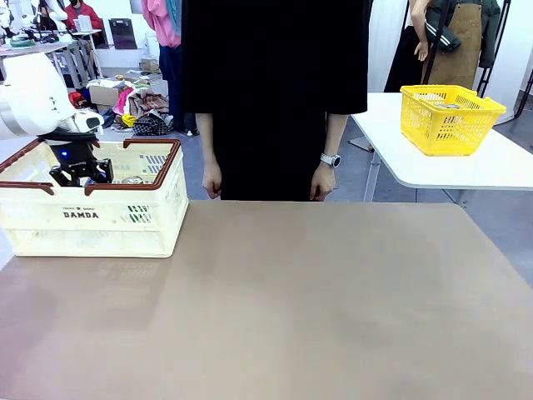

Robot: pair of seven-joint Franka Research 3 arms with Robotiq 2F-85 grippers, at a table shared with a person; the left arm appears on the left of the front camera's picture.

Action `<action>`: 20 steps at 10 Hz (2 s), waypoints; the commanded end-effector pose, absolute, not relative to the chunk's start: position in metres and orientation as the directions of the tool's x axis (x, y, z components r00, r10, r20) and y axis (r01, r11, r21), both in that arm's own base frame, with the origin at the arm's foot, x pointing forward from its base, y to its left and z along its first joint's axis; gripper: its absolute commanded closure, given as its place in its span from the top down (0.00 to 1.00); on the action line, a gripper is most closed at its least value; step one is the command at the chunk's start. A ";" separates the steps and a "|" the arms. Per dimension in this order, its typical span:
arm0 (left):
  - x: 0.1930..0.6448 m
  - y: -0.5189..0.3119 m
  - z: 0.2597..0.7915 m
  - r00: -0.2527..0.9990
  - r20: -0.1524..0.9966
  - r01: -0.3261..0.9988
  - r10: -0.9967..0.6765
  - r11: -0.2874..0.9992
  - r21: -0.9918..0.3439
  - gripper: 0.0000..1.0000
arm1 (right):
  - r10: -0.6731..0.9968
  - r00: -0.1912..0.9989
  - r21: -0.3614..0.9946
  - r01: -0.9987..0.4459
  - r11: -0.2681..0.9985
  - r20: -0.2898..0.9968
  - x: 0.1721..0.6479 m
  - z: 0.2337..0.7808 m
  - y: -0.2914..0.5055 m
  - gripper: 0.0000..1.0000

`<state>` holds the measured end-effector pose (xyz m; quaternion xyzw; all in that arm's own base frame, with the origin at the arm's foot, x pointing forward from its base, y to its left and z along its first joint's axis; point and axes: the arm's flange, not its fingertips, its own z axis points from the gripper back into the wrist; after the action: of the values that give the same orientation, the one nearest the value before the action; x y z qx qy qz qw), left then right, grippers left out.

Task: Place the drinks into the Shopping basket.
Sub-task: Pick up one drink and place it into the Shopping basket.

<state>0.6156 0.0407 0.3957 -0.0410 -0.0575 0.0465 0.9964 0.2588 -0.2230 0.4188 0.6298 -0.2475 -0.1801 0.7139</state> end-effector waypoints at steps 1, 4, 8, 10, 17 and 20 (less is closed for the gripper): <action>0.627 0.036 0.395 0.990 0.085 -0.111 0.114 0.993 -0.041 0.00 | -0.567 0.813 0.988 -0.062 0.138 0.131 0.259 0.421 -0.223 1.00; 0.632 0.038 0.390 0.992 0.064 -0.110 0.112 0.993 -0.033 0.20 | -0.567 0.813 0.988 -0.062 0.138 0.131 0.259 0.421 -0.223 1.00; 0.631 0.035 0.391 0.993 0.081 -0.088 0.090 0.996 -0.030 1.00 | -0.567 0.813 0.988 -0.062 0.138 0.131 0.259 0.421 -0.223 1.00; 0.629 0.034 0.391 0.993 0.086 -0.083 0.085 0.996 -0.032 1.00 | -0.567 0.813 0.988 -0.062 0.138 0.131 0.259 0.421 -0.223 1.00; 0.582 0.046 0.496 0.984 0.178 0.007 0.025 0.984 -0.177 1.00 | -0.567 0.813 0.988 -0.062 0.138 0.131 0.259 0.421 -0.223 1.00; 0.505 0.065 0.560 0.931 0.363 0.202 -0.026 0.867 -0.455 1.00 | -0.567 0.813 0.988 -0.062 0.138 0.131 0.259 0.421 -0.223 1.00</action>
<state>0.5384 0.0519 0.5749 -0.1845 -0.1684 -0.0119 0.9682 0.2591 -0.2228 0.4187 0.6298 -0.2469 -0.1799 0.7142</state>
